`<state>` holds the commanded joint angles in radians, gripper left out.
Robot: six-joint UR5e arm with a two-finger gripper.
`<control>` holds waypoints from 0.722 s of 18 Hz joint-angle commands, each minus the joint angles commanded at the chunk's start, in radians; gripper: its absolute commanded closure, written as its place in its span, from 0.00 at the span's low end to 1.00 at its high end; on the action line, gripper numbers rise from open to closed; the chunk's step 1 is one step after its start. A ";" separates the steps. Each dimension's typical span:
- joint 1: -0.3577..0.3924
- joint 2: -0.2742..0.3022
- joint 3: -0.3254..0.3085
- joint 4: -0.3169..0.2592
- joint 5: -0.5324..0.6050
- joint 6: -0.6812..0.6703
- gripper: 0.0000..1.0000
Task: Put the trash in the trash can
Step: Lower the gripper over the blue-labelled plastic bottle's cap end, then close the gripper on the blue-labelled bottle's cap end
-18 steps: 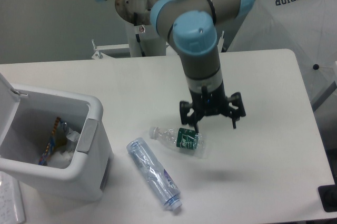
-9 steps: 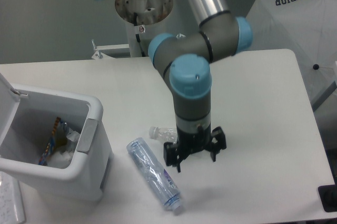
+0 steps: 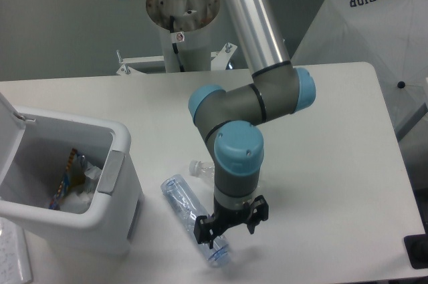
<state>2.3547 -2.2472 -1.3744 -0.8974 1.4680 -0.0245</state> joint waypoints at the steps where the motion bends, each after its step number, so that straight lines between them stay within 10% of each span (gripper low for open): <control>1: -0.005 -0.008 0.003 0.000 0.003 -0.002 0.00; 13: -0.015 -0.057 0.012 0.009 0.006 -0.021 0.00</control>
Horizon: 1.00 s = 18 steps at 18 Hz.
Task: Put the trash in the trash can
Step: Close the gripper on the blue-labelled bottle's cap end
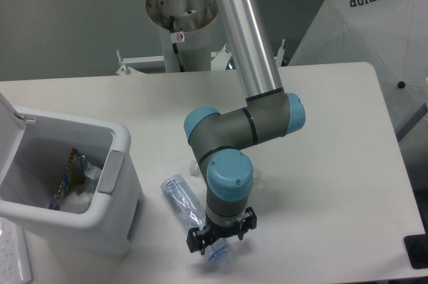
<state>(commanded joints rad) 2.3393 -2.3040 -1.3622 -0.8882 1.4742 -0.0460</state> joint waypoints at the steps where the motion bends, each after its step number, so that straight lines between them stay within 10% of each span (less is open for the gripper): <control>1: 0.000 0.000 0.000 0.000 0.000 0.000 0.00; 18: -0.011 -0.020 -0.003 0.005 0.034 0.002 0.19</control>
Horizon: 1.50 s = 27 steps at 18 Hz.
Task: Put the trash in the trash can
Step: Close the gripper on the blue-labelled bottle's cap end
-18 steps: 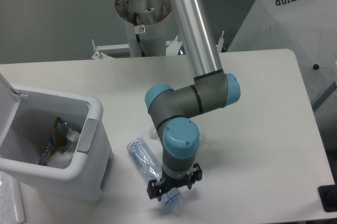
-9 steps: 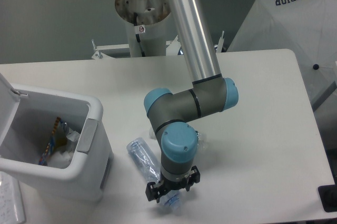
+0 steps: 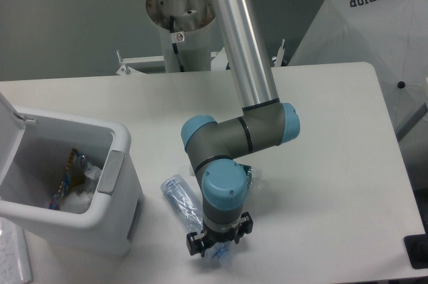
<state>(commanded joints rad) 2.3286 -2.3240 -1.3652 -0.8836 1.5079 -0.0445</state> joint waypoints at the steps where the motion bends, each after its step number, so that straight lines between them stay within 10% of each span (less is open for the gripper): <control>1: 0.000 0.000 0.000 0.000 0.000 0.000 0.19; 20: -0.002 0.037 0.005 -0.002 -0.009 0.003 0.40; 27: 0.035 0.115 0.101 0.015 -0.012 0.012 0.44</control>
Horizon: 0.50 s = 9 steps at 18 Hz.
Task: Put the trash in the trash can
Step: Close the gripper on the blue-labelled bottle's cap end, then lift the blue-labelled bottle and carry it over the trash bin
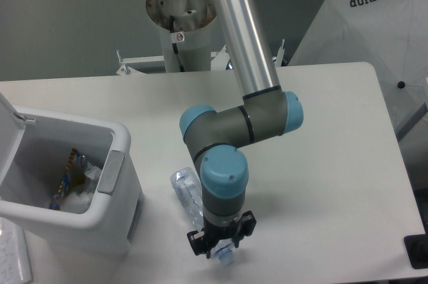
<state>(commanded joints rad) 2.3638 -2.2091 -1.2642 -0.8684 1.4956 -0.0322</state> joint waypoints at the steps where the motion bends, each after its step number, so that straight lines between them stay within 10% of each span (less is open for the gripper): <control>1: 0.011 0.015 0.017 0.023 0.002 0.005 0.44; 9: 0.066 0.110 0.150 0.196 0.003 0.043 0.44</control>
<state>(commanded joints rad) 2.4298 -2.0986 -1.1138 -0.6721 1.4987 0.0109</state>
